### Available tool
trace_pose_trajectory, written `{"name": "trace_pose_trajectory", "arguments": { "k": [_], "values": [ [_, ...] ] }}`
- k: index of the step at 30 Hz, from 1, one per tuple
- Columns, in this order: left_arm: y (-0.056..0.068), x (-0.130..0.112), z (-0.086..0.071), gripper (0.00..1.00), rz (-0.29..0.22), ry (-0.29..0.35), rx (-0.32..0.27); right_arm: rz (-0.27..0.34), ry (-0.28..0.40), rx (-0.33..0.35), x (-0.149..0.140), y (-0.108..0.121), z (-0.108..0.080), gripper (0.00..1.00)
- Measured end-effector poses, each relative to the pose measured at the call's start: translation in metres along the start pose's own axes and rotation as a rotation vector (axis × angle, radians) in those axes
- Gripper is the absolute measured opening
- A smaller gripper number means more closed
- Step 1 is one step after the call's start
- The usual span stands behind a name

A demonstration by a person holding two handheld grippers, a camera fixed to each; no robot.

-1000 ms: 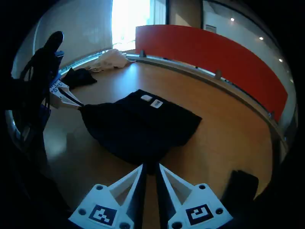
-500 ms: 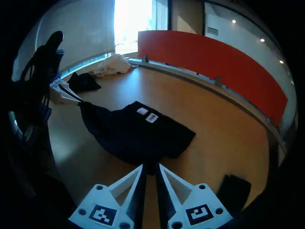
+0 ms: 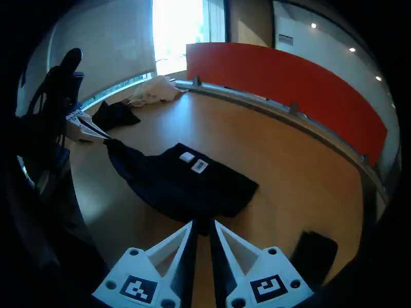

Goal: Fold towel

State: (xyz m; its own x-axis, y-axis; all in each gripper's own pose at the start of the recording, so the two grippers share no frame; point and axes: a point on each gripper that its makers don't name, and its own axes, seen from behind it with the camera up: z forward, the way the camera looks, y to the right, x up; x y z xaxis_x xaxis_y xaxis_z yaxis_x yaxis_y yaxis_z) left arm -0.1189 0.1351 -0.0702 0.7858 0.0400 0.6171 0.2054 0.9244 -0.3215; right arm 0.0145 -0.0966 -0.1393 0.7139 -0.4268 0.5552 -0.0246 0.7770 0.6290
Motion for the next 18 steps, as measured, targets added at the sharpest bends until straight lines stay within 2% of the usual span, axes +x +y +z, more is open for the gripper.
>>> {"name": "trace_pose_trajectory", "arguments": {
  "k": [5, 9, 18],
  "values": [
    [0.0, 0.002, 0.0, 0.04, -0.011, 0.006, -0.006, -0.004, -0.002, -0.003, 0.002, 0.001, 0.001, 0.16],
    [-0.004, 0.007, 0.004, 0.04, -0.01, 0.011, -0.001, 0.0, 0.002, -0.006, 0.006, 0.003, 0.005, 0.16],
    [-0.016, 0.022, 0.027, 0.04, -0.006, 0.026, 0.004, 0.006, -0.012, -0.025, 0.011, 0.019, 0.026, 0.16]
  ]
}}
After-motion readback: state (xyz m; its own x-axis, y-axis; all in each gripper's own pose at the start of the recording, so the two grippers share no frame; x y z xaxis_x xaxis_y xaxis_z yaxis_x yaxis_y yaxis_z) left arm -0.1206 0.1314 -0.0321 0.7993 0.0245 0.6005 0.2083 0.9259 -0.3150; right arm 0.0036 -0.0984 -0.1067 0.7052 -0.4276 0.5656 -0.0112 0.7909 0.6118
